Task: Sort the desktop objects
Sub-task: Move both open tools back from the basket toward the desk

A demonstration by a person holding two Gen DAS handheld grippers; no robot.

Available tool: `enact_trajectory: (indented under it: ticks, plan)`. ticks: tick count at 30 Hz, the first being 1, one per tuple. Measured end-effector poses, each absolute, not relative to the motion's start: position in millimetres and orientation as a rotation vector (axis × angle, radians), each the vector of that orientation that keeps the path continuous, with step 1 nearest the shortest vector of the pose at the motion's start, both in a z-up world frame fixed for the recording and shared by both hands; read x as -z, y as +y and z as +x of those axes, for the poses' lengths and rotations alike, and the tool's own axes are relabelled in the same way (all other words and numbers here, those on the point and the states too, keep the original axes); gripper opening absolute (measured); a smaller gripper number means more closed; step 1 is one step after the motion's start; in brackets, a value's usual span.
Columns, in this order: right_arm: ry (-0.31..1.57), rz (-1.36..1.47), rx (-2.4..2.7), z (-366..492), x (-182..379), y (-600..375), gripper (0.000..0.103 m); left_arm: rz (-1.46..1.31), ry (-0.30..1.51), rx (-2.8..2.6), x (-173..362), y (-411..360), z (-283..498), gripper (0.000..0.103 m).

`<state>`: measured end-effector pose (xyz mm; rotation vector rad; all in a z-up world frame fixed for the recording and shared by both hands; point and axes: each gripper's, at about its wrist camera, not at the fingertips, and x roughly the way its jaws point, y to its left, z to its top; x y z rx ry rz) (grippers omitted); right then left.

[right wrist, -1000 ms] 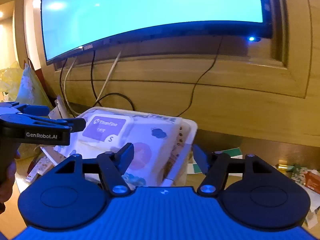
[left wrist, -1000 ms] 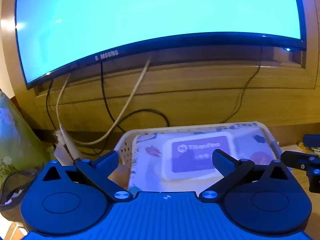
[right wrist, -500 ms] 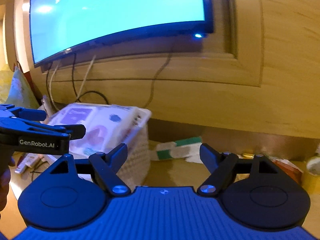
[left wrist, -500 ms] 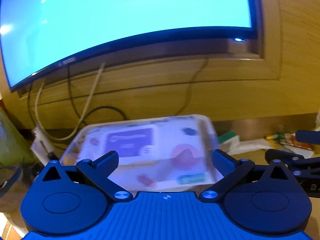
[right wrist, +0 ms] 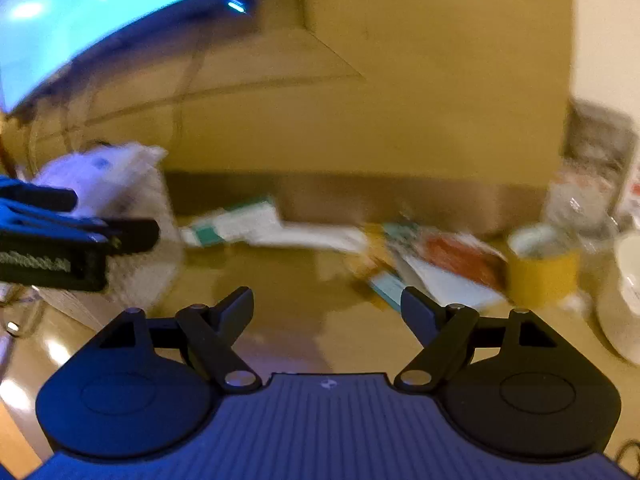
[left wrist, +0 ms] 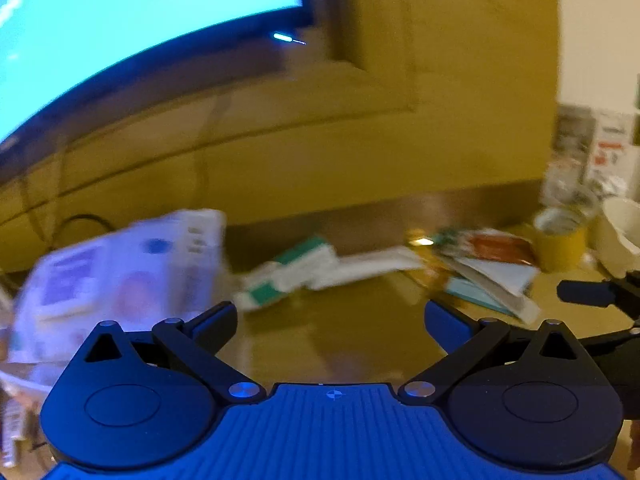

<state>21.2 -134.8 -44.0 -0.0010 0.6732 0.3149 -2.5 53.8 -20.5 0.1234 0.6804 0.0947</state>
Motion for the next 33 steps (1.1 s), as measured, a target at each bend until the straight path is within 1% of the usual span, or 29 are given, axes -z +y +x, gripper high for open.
enact_trajectory:
  ticks: [8, 15, 22, 27, 33]
  plan:
    - [0.720, 0.009, -0.206, 30, 72, -187, 0.084, 0.146, 0.765, -0.011, 64, 10, 26, 0.103]
    - [0.708, 0.057, -0.137, 44, 74, -225, 0.084, 0.171, 0.790, 0.013, 82, -5, 58, 0.103]
    - [0.720, -0.065, -0.277, 76, 87, -204, 0.084, 0.169, 0.838, 0.002, 102, -3, 71, 0.103]
    - [0.677, -0.179, -0.389, 119, 89, -179, 0.084, 0.146, 0.872, -0.037, 114, 13, 68, 0.103]
    - [0.689, -0.253, -0.511, 175, 101, -165, 0.084, 0.107, 0.890, -0.088, 123, 28, 67, 0.103]
